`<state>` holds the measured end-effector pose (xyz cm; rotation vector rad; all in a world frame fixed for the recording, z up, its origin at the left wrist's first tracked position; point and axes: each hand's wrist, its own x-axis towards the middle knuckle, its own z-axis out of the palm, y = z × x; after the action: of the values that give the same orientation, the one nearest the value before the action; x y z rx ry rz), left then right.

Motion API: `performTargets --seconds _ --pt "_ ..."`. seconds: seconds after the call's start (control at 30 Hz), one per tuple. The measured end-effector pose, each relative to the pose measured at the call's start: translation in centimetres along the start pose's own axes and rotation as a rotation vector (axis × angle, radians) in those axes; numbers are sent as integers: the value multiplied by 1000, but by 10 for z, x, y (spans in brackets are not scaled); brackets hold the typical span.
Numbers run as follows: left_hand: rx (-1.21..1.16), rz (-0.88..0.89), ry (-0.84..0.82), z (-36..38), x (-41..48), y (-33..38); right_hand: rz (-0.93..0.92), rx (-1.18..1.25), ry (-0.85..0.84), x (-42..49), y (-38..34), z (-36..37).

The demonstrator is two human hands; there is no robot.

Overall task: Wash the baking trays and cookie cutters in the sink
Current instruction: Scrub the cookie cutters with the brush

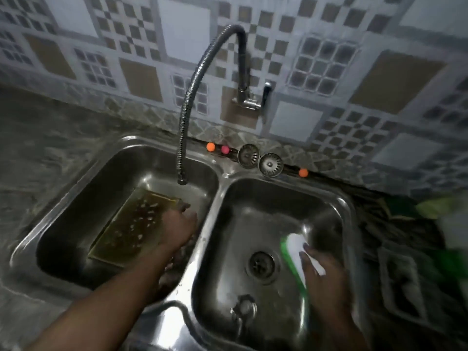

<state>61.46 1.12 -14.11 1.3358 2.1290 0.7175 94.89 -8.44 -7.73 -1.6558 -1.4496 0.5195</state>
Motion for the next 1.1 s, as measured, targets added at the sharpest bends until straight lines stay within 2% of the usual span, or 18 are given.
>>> performTargets --seconds 0.13,0.23,0.37,0.53,0.67,0.8,0.87,1.1 --pt "-29 174 58 -7 -29 32 57 -4 -22 -2 -3 -15" --pt "13 340 17 8 -58 56 58 -37 12 -3 -3 -32" --pt "70 437 -221 42 -98 76 78 -40 104 -1 7 -61" --pt "447 413 -600 94 -139 77 117 -112 247 14 38 -100" --pt "696 379 -765 124 -155 58 161 -212 347 35 72 -135" --pt "834 395 -812 141 -163 42 293 -273 311 48 102 -149" --pt "864 396 -817 149 -164 36 290 -305 288 48 112 -148" --pt "810 422 -734 158 -166 25 305 -347 223 42 131 -139"
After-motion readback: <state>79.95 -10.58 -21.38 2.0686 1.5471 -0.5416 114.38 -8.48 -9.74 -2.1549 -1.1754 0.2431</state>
